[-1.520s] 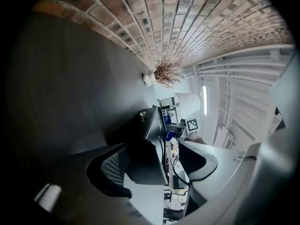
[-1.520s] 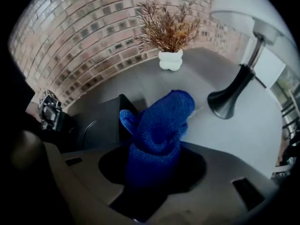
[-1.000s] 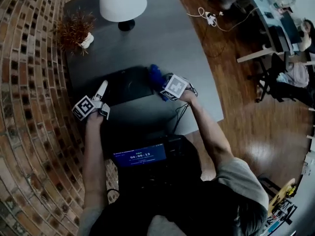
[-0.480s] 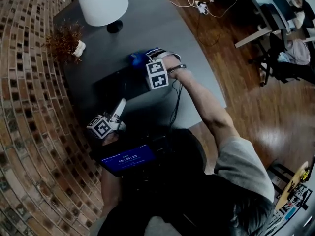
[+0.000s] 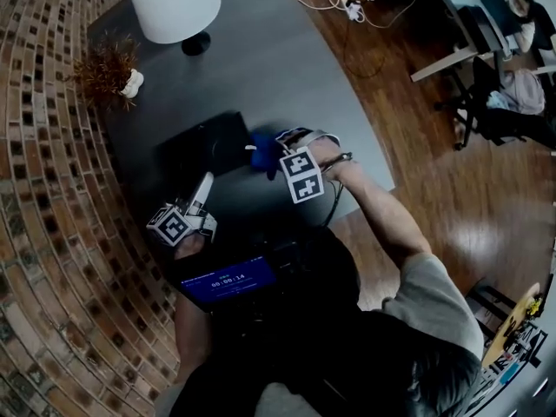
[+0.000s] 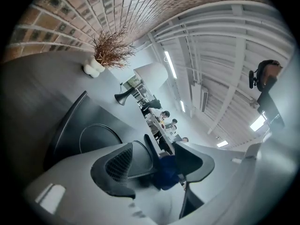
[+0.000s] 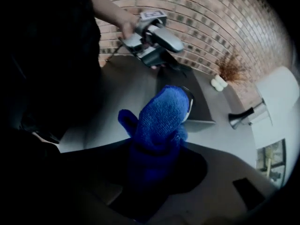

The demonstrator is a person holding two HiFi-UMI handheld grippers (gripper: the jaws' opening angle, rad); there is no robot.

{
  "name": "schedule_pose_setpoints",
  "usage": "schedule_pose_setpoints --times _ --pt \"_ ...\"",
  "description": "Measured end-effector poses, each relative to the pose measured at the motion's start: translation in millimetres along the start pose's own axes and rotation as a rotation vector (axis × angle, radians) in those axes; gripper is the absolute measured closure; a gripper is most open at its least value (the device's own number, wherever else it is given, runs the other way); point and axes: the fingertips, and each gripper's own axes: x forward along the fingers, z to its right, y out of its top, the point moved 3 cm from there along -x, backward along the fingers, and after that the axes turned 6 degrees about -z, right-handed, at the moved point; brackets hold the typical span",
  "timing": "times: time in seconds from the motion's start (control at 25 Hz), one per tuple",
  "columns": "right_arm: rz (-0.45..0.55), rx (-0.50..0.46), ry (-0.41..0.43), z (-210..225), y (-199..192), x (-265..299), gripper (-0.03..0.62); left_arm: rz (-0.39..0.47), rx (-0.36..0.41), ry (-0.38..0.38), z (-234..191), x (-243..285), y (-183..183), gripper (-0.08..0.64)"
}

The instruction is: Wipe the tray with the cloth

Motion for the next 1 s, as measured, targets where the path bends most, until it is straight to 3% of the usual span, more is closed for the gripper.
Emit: schedule_pose_setpoints --times 0.16,0.32,0.52,0.72,0.88,0.96,1.0 --pt "-0.033 0.179 -0.184 103.3 -26.9 25.8 0.419 0.006 -0.009 0.001 -1.1 0.2 0.5 0.278" --pt "-0.066 0.121 -0.192 141.1 -22.7 61.7 0.414 0.018 -0.021 -0.010 1.2 1.8 -2.5 0.278" --pt "-0.074 0.056 -0.149 116.4 -22.1 67.4 0.414 0.017 -0.022 -0.009 2.8 3.0 -1.7 0.278" --pt "-0.109 -0.087 -0.118 37.5 -8.0 54.8 0.414 0.020 -0.024 -0.001 0.9 0.6 -2.8 0.290" --pt "-0.037 -0.188 0.042 -35.0 5.8 35.5 0.413 0.025 -0.033 -0.007 2.1 0.8 -4.5 0.290" --pt "-0.014 -0.133 0.067 -30.3 0.0 28.5 0.413 0.022 -0.033 -0.006 2.9 0.6 -6.0 0.290" --pt "-0.033 -0.078 0.025 -10.4 -8.8 26.3 0.413 0.021 -0.034 -0.005 3.5 0.6 -6.5 0.290"
